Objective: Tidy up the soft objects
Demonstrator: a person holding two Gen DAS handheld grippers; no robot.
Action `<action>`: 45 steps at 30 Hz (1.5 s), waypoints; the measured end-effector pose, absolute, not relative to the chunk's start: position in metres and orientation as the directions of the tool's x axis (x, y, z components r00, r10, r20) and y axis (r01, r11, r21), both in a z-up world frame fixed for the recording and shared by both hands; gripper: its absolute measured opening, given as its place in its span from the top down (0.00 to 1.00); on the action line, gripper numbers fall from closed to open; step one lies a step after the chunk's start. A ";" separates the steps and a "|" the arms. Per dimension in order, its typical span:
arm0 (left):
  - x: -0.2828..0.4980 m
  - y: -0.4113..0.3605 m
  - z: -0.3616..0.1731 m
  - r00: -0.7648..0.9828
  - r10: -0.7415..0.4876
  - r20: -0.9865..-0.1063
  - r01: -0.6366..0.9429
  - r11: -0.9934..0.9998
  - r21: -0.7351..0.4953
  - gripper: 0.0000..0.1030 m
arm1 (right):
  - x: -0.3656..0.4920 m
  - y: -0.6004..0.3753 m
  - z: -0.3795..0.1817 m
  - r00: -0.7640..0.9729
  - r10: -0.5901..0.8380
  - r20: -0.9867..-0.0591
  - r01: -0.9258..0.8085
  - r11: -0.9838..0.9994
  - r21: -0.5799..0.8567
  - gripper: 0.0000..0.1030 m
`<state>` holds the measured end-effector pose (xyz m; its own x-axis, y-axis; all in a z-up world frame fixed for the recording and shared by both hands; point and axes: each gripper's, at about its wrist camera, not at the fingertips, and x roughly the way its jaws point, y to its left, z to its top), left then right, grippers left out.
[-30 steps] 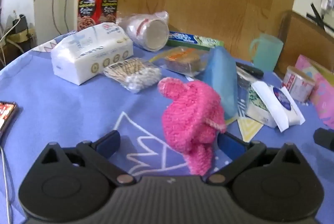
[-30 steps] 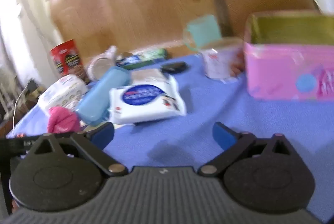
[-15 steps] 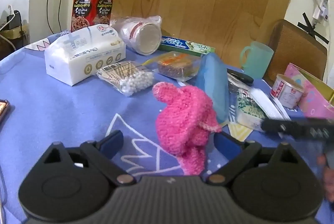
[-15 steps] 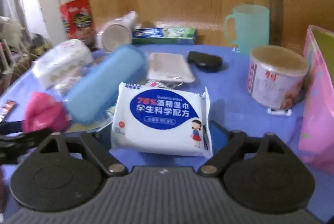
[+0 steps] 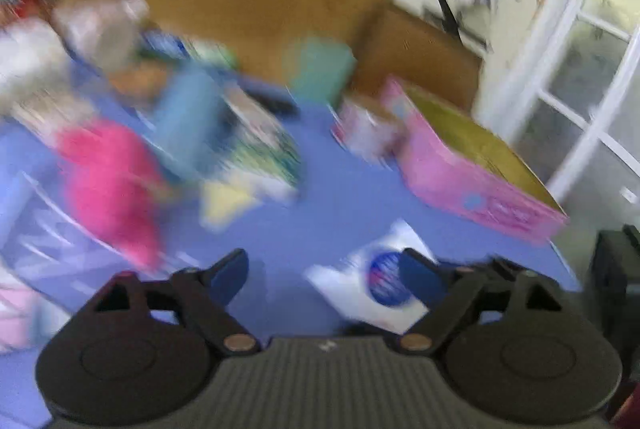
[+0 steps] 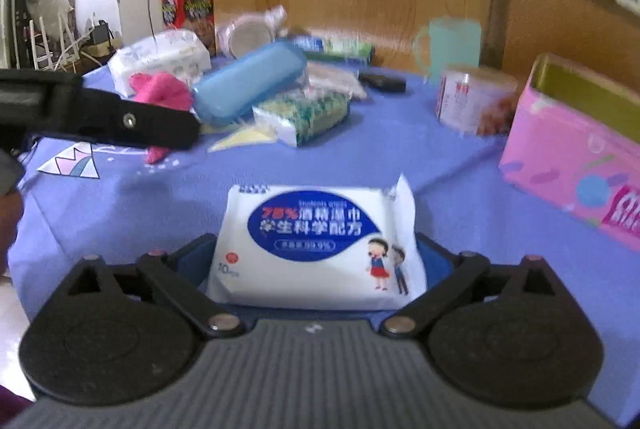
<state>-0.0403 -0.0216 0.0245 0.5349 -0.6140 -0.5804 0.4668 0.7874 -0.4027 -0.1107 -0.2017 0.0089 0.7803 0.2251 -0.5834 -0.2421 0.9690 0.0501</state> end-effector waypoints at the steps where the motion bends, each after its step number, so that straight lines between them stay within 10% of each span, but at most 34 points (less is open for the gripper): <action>1: -0.035 -0.033 0.020 0.491 -0.617 -0.615 0.465 0.782 -0.414 0.41 | -0.113 -0.202 0.008 0.784 0.229 -0.577 -0.249 0.967 0.046 0.05; 5: -0.034 -0.066 0.017 0.445 -0.629 -0.638 0.513 0.763 -0.394 0.56 | -0.125 -0.209 0.006 0.816 0.253 -0.520 -0.257 0.964 0.066 0.16; 14: -0.024 -0.160 0.077 0.443 -0.718 -0.537 0.680 0.659 -0.320 0.53 | -0.130 -0.271 0.047 0.961 0.022 -0.275 -0.027 0.999 -0.016 0.16; 18: -0.014 -0.195 0.085 0.500 -0.715 -0.489 0.640 0.685 -0.349 0.20 | -0.106 -0.312 0.055 0.962 -0.148 -0.228 0.140 0.989 -0.052 0.12; 23: -0.025 -0.151 0.077 0.596 -0.666 -0.448 0.582 0.743 -0.329 0.15 | -0.077 -0.351 0.035 0.904 -0.302 -0.303 0.300 0.952 -0.054 0.03; 28: -0.037 -0.058 0.052 0.710 -0.511 -0.485 0.444 0.859 -0.255 0.11 | -0.103 -0.324 0.042 0.971 -0.122 -0.207 0.145 0.984 0.102 0.12; 33: -0.044 0.018 0.033 0.748 -0.442 -0.496 0.302 0.891 -0.340 0.12 | -0.060 -0.241 0.038 0.911 0.227 -0.344 -0.189 0.972 0.141 0.17; 40: -0.051 0.042 0.042 0.777 -0.447 -0.444 0.295 0.881 -0.371 0.12 | 0.019 -0.155 0.015 0.762 0.291 -0.579 -0.281 0.954 0.108 0.09; 45: -0.057 0.040 0.037 0.763 -0.481 -0.432 0.341 0.867 -0.363 0.13 | 0.006 -0.180 0.019 0.754 0.298 -0.586 -0.266 0.953 0.142 0.45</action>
